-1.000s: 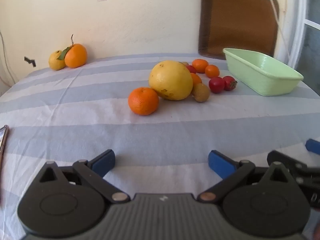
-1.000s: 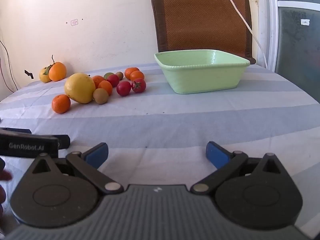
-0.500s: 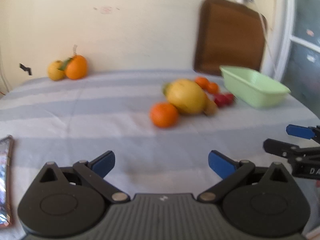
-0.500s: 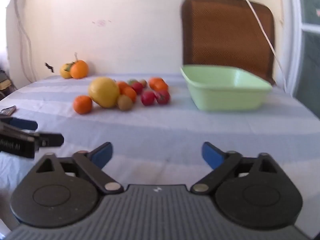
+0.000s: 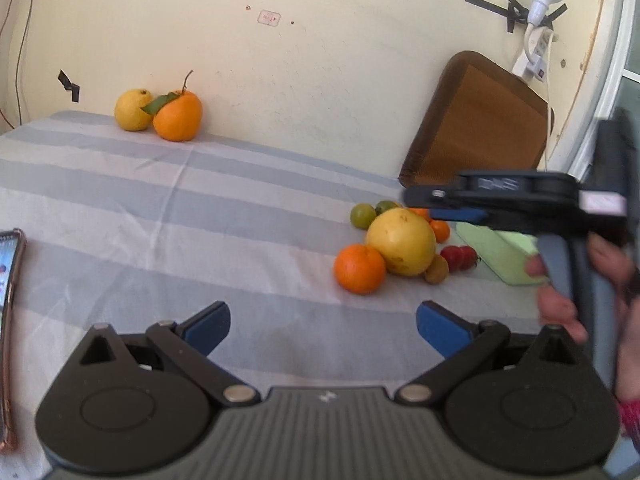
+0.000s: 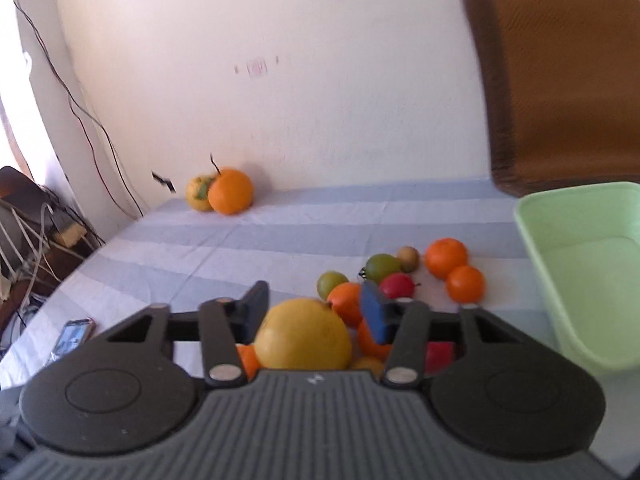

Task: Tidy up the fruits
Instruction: 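Move the left tool toward the large yellow grapefruit, then close the left tool around the yellow grapefruit and lift it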

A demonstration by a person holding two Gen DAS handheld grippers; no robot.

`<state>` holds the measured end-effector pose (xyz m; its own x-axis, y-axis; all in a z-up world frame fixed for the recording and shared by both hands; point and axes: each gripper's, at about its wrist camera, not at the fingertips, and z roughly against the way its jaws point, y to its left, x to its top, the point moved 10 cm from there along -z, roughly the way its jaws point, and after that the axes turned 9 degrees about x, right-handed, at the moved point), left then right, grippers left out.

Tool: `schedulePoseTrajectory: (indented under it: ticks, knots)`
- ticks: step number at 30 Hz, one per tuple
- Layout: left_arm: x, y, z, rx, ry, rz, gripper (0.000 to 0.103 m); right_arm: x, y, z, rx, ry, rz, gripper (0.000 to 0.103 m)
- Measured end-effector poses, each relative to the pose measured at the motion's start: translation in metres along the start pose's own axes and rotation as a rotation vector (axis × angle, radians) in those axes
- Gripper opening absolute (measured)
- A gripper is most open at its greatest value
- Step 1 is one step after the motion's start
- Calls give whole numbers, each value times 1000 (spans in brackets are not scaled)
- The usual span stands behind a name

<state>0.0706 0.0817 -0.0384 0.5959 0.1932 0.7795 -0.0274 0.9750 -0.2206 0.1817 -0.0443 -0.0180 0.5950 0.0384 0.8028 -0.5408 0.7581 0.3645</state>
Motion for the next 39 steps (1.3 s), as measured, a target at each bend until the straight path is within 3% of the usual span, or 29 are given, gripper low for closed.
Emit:
schedulePoseTrajectory:
  ticks: [5,11,15,16,18,21,24,28,29,34,39]
  knots:
    - [-4,-5,2,-82,5,11,101,-9,7,13,64,59,20,34]
    - [8,-21,1,-242,8,66,101,-51,32,62,129,90,118,34]
    - [15,-43,-5,-302,23,45,101,-72,46,70,136,90,177,35]
    - [16,-47,-7,-306,24,35,101,-74,48,73,115,73,223,36]
    - [18,-55,-11,-304,24,17,101,-72,49,72,72,48,303,53]
    - [20,-64,-19,-304,25,-3,100,-63,46,61,56,28,353,61]
    - [19,-71,-30,-309,56,-6,89,-56,43,41,52,14,413,74]
    - [15,-75,-36,-291,67,-16,86,-57,39,14,45,46,440,74]
    - [15,-75,-35,-285,65,-22,86,-58,40,14,34,37,450,65]
    - [11,-80,-23,-339,82,3,88,-67,43,42,22,14,430,64]
    - [-4,-106,-20,-412,135,-18,87,-90,42,71,-51,89,521,64]
